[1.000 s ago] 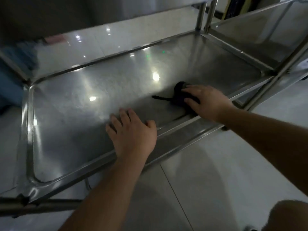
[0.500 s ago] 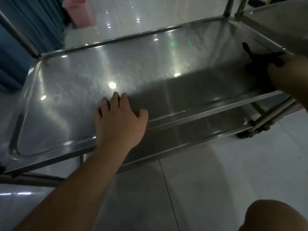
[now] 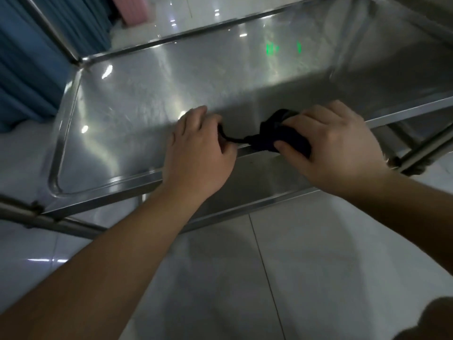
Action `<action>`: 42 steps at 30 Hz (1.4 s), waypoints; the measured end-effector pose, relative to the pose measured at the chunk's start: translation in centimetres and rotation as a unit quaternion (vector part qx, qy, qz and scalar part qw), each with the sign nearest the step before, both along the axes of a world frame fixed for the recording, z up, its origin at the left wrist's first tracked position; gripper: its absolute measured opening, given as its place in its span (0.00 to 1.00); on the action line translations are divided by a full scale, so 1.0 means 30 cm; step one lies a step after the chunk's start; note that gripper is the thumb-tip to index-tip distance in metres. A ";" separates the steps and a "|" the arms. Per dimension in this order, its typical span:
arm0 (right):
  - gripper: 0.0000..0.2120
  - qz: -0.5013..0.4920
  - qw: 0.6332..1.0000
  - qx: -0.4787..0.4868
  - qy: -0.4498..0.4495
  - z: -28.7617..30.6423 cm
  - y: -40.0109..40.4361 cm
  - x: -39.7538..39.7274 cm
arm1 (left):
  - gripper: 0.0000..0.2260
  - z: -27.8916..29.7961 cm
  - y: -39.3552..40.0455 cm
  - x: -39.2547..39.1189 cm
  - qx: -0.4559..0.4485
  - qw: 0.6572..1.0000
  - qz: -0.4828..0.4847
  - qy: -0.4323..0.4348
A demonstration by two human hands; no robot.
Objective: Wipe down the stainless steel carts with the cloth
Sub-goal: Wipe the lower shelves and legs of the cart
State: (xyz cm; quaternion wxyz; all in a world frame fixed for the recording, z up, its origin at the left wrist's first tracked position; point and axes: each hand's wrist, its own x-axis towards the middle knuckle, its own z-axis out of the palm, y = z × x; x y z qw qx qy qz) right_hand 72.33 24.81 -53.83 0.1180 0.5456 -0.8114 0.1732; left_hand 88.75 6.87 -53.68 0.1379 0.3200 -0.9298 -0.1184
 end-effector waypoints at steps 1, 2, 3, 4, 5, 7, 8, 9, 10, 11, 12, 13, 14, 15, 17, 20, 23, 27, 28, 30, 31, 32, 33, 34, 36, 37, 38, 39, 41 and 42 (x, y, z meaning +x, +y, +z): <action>0.22 0.014 1.000 -0.007 0.007 0.009 0.009 0.022 | 0.22 0.002 0.008 0.014 0.002 1.000 -0.012 0.004; 0.21 0.031 0.999 -0.017 0.012 0.017 0.021 0.044 | 0.23 0.004 0.016 0.031 0.009 1.000 -0.020 0.008; 0.21 0.050 0.998 -0.021 0.014 0.021 0.036 0.065 | 0.24 0.004 0.026 0.054 0.019 0.999 -0.028 0.012; 0.20 0.071 0.997 -0.013 0.012 0.018 0.055 0.088 | 0.26 -0.001 0.041 0.081 0.031 0.999 -0.035 0.017; 0.20 0.096 0.995 0.010 0.007 0.006 0.077 0.110 | 0.27 -0.010 0.060 0.114 0.041 0.998 -0.045 0.026; 0.21 0.144 0.985 0.093 -0.018 -0.047 0.117 0.146 | 0.25 -0.045 0.109 0.192 0.042 0.994 -0.082 0.059; 0.22 0.152 0.977 0.143 -0.036 -0.082 0.129 0.156 | 0.24 -0.073 0.132 0.235 0.036 0.990 -0.109 0.077; 0.24 0.148 0.969 0.189 -0.054 -0.121 0.130 0.161 | 0.23 -0.108 0.151 0.278 0.033 0.986 -0.138 0.085; 0.26 0.137 0.961 0.229 -0.069 -0.163 0.119 0.160 | 0.23 -0.149 0.166 0.320 0.036 0.983 -0.163 0.078; 0.28 0.122 0.953 0.263 -0.085 -0.207 0.096 0.155 | 0.22 -0.194 0.171 0.358 0.042 0.981 -0.182 0.055; 0.28 0.105 0.946 0.290 -0.103 -0.249 0.065 0.149 | 0.22 -0.242 0.169 0.391 0.052 0.980 -0.190 0.021; 0.29 0.087 0.938 0.312 -0.124 -0.291 0.029 0.142 | 0.23 -0.292 0.162 0.419 0.065 0.981 -0.183 -0.019; 0.28 0.067 0.932 0.326 -0.146 -0.333 -0.009 0.136 | 0.23 -0.343 0.152 0.441 0.082 0.981 -0.165 -0.057; 0.27 0.050 0.929 0.327 -0.165 -0.375 -0.048 0.133 | 0.23 -0.390 0.137 0.460 0.103 0.980 -0.143 -0.088; 0.22 0.036 0.933 0.306 -0.185 -0.451 -0.128 0.138 | 0.22 -0.470 0.093 0.491 0.141 0.976 -0.100 -0.132; 0.21 0.041 0.942 0.267 -0.201 -0.523 -0.251 0.178 | 0.21 -0.565 0.019 0.538 0.168 0.965 -0.065 -0.190; 0.21 0.024 0.945 0.238 -0.221 -0.582 -0.358 0.238 | 0.19 -0.635 -0.037 0.585 0.193 0.958 -0.020 -0.213; 0.24 0.022 0.945 0.210 -0.252 -0.660 -0.460 0.341 | 0.17 -0.717 -0.085 0.668 0.254 0.948 0.056 -0.182; 0.24 0.020 0.944 0.210 -0.255 -0.677 -0.483 0.368 | 0.16 -0.736 -0.094 0.686 0.274 0.944 0.074 -0.170; 0.24 0.019 0.944 0.194 -0.267 -0.706 -0.527 0.426 | 0.15 -0.769 -0.110 0.721 0.299 0.936 0.104 -0.151; 0.24 0.022 0.944 0.179 -0.276 -0.717 -0.548 0.455 | 0.15 -0.784 -0.118 0.740 0.314 0.931 0.118 -0.142; 0.22 0.027 0.944 0.163 -0.285 -0.726 -0.572 0.484 | 0.14 -0.799 -0.128 0.760 0.328 0.926 0.132 -0.135; 0.20 0.034 0.944 0.150 -0.293 -0.733 -0.595 0.514 | 0.12 -0.810 -0.138 0.783 0.342 0.919 0.146 -0.129; 0.18 0.041 0.943 0.138 -0.299 -0.740 -0.618 0.544 | 0.09 -0.818 -0.150 0.808 0.354 0.913 0.161 -0.125; 0.16 0.053 0.947 0.115 -0.296 -0.753 -0.666 0.613 | 0.05 -0.831 -0.181 0.863 0.350 0.906 0.202 -0.127; 0.16 0.057 0.949 0.104 -0.292 -0.758 -0.691 0.652 | 0.06 -0.837 -0.201 0.892 0.346 0.899 0.231 -0.133; 0.16 0.062 0.950 0.093 -0.291 -0.764 -0.717 0.691 | 0.10 -0.842 -0.222 0.922 0.354 0.885 0.273 -0.130; 0.16 0.070 0.950 0.084 -0.293 -0.771 -0.743 0.734 | 0.14 -0.840 -0.244 0.950 0.375 0.863 0.320 -0.108; 0.16 0.090 0.945 0.080 -0.305 -0.790 -0.794 0.817 | 0.21 -0.842 -0.288 1.001 0.414 0.827 0.379 -0.045; 0.17 0.104 0.941 0.087 -0.310 -0.802 -0.817 0.855 | 0.26 -0.842 -0.305 1.017 0.423 0.823 0.378 -0.019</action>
